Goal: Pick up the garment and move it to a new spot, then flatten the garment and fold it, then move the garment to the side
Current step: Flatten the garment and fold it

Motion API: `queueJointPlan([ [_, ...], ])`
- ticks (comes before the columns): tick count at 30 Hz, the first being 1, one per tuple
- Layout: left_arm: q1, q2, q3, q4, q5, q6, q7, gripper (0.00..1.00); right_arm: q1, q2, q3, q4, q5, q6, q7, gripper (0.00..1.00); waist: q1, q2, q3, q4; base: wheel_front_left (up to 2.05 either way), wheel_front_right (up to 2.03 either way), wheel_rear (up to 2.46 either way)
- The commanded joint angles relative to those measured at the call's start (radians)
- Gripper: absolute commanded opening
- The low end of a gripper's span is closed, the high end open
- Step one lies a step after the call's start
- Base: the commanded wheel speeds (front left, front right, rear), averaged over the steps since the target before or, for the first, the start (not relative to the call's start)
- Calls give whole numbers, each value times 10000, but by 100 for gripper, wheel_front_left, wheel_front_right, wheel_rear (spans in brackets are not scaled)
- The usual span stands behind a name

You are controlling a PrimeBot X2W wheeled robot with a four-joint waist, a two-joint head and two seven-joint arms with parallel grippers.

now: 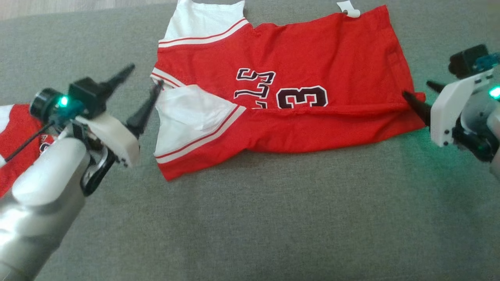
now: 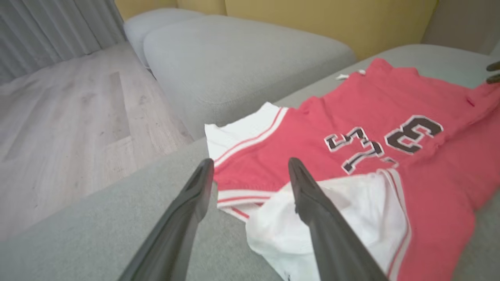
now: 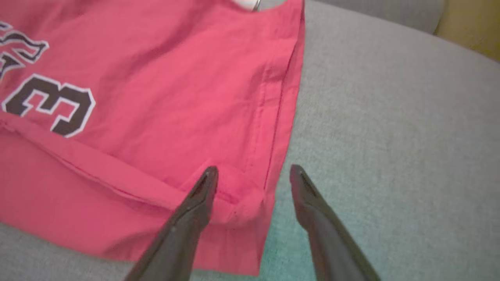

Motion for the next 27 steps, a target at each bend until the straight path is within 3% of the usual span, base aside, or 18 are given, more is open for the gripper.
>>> queueJointPlan([
  [1, -674, 158, 642, 108, 72, 186, -425, 100, -214, -103, -174, 74, -43, 65, -390, 100, -1, 0, -44, -23, 0, 0, 0],
  [8, -758, -595, 1599, 790, -325, 802, -1958, 100, 45, 284, -1048, 445, 240, 65, -2835, 100, -1, 0, -569, 11, 0, 0, 0],
  [13, 59, -856, 3069, -275, -524, 1420, -2175, 100, 508, 550, -1907, 494, 94, 65, -4954, 100, -1, 0, -1113, 10, 0, 0, 0],
  [14, 705, -987, 3911, -1139, -315, 1713, -2179, 100, 750, 725, -2473, 473, -103, 65, -5314, 100, -1, 0, -1290, -3, 0, 0, 0],
  [16, 1507, -1186, 4676, -1977, 6, 1990, -2181, 100, 1082, 940, -3201, 252, -472, 65, -5414, 100, -1, 0, -1438, -29, 0, 0, 0],
  [20, 3201, -1774, 5643, -3299, 852, 2255, -2183, 100, 2458, 1512, -5911, -1022, -2296, 65, -5428, 100, -1, 0, -1719, -23, 0, 0, 0],
  [21, 3201, -1774, 5643, -3299, 852, 2255, -2183, 100, 2458, 1512, -5911, -1022, -2296, 65, -5428, 100, -1, 0, -1719, -23, 0, 0, 0],
  [24, 4336, -2475, 6228, -3933, 1298, 2266, -2183, 100, 4142, 2416, -7851, -2281, -3896, 65, -5430, 100, -1, 0, -1885, 41, 0, 0, 0],
  [27, 5253, -3105, 6691, -4209, 1837, 2122, -2184, 100, 5670, 3417, -9154, -3542, -5412, 65, -5431, 100, -1, 0, -1966, 86, 0, 0, 0],
])
